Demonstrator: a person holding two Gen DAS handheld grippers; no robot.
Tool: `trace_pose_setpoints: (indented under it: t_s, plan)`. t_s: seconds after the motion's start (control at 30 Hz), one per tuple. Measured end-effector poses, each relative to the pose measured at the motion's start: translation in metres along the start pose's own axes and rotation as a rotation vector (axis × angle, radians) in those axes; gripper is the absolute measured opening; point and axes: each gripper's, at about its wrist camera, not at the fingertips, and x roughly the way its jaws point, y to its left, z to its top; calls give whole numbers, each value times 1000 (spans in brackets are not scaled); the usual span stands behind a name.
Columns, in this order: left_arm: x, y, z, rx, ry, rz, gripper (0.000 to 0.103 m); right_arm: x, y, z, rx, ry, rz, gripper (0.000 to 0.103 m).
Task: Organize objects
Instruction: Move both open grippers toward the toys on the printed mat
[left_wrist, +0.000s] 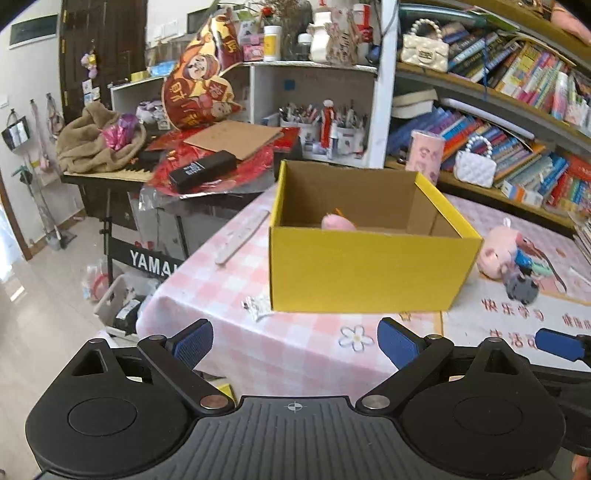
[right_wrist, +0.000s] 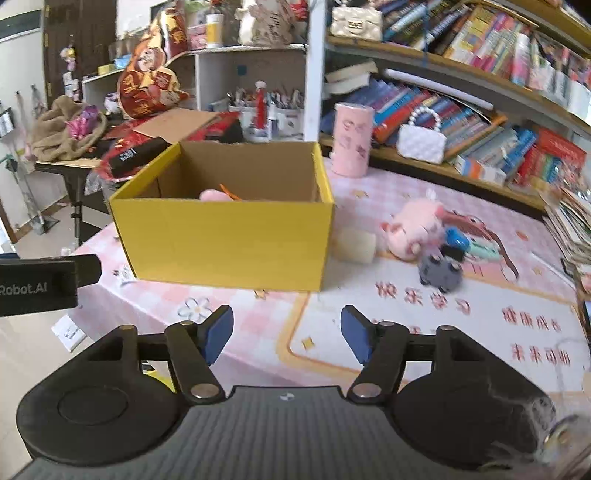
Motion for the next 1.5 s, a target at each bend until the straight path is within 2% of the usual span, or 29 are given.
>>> trace_pose_setpoints:
  t_s: [0.33, 0.73, 1.1, 1.5]
  plan:
    - [-8, -20, -15, 70, 22, -68, 97, -17, -4, -17, 17, 13, -50, 70]
    - [3, -53, -13, 120, 41, -161, 98, -26, -35, -28, 76, 33, -149, 75]
    - [27, -123, -9, 205, 93, -267, 98, -20, -98, -38, 160, 74, -257, 78]
    - [68, -202, 6, 211, 148, -272, 98, 11, -183, -23, 196, 114, -274, 81]
